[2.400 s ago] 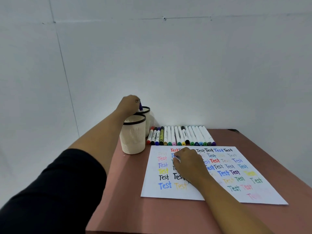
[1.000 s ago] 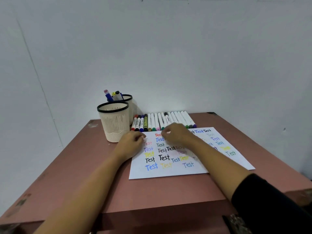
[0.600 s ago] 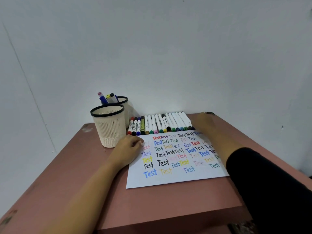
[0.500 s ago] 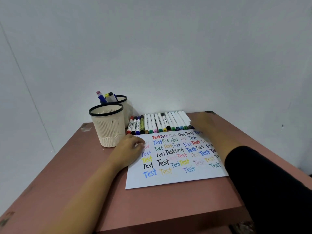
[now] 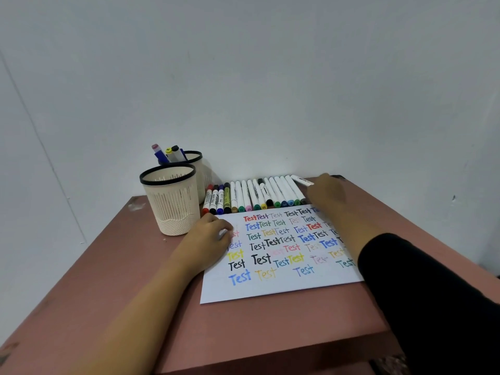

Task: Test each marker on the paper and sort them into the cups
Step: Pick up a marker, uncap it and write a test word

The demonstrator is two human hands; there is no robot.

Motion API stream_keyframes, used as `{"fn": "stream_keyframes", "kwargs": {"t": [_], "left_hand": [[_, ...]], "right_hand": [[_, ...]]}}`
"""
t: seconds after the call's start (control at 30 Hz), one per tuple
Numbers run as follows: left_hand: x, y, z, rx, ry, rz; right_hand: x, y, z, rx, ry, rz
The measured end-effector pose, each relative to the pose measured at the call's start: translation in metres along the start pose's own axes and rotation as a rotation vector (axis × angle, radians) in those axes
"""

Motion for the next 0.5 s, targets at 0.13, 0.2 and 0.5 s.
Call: {"fn": "stream_keyframes", "kwargs": {"t": [0.13, 0.2, 0.5], "left_hand": [[0.000, 0.001, 0.000, 0.006, -0.010, -0.007], [0.000, 0.001, -0.001, 0.013, -0.014, -0.010], [-0.009, 0.005, -0.005, 0.017, -0.002, -0.083]], "right_hand": [[-0.015, 0.011, 0.006, 0.014, -0.257, -0.201], [-0.020, 0.015, 0.011, -0.033, -0.365, -0.267], [-0.030, 0.068, 0.040, -0.083, -0.892, -0.015]]}}
Point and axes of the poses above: each hand's wrist, its own y-axis away from the middle knuckle, its own x-axis out of the palm, z = x × y, the point moved 3 cm from there along -y, towards the middle knuckle, and after that the axes turned 1 degree about x, right-handed, at the moved point
